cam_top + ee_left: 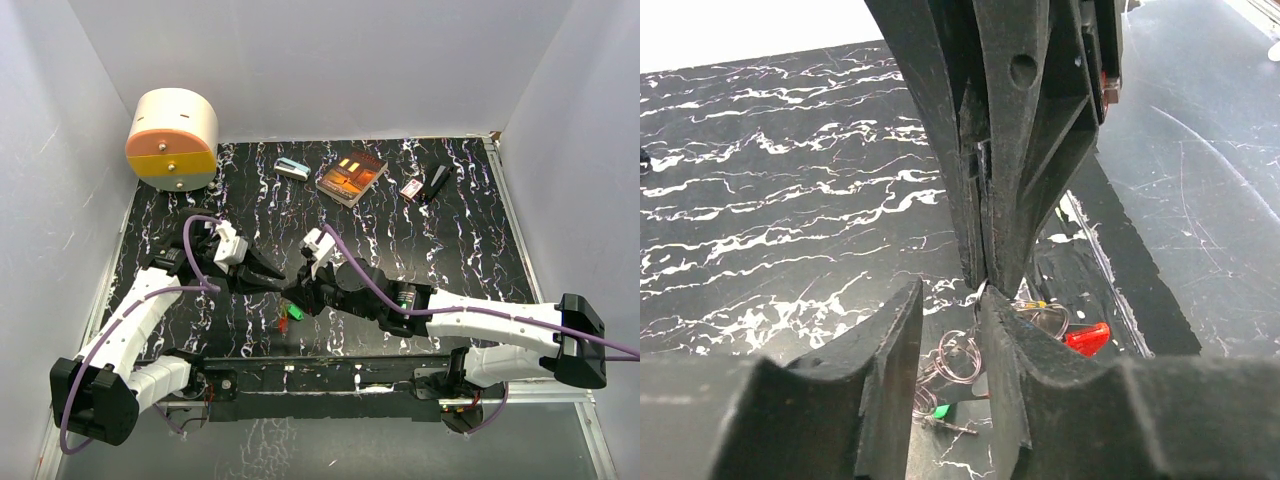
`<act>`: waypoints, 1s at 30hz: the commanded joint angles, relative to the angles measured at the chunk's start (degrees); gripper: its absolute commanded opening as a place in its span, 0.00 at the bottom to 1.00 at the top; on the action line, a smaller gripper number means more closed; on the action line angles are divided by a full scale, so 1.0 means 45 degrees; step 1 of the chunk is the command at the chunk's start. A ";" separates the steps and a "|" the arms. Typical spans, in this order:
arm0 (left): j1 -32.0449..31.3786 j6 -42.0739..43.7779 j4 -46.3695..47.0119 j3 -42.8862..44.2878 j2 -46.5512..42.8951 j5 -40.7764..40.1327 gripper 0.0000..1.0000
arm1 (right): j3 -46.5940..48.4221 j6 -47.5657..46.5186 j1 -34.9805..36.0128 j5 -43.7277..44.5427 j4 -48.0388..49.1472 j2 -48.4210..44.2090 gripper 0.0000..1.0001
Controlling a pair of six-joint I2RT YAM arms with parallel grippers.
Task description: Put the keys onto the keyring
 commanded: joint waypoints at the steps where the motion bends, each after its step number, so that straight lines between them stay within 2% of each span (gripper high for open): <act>1: -0.0031 -0.0794 0.0293 0.0483 -0.0112 0.0616 0.32 | 0.0599 0.0517 -0.0042 0.0563 0.0161 -0.0252 0.08; 10: 0.0081 -0.1338 0.0105 0.0948 0.0028 -0.0014 0.38 | 0.0678 0.1167 -0.0042 0.1838 -0.0702 -0.0627 0.08; 12: 0.0091 -0.2377 0.0699 0.1047 0.0114 -0.0728 0.39 | 0.1127 0.1420 -0.0032 0.2686 -0.1283 -0.0513 0.08; 16: -0.0030 -0.6392 0.3084 0.0912 -0.0001 -0.2967 0.39 | 0.1726 0.2365 0.0010 0.4093 -0.1448 -0.0295 0.08; 23: -0.1108 -0.9446 0.4778 0.0390 -0.0705 -0.5770 0.41 | 0.2717 0.3436 0.0254 0.5722 -0.1598 0.0706 0.08; 30: -0.1683 -1.0962 0.6087 0.0259 -0.0885 -0.6359 0.43 | 0.3440 0.4044 0.0479 0.7039 -0.2013 0.1297 0.08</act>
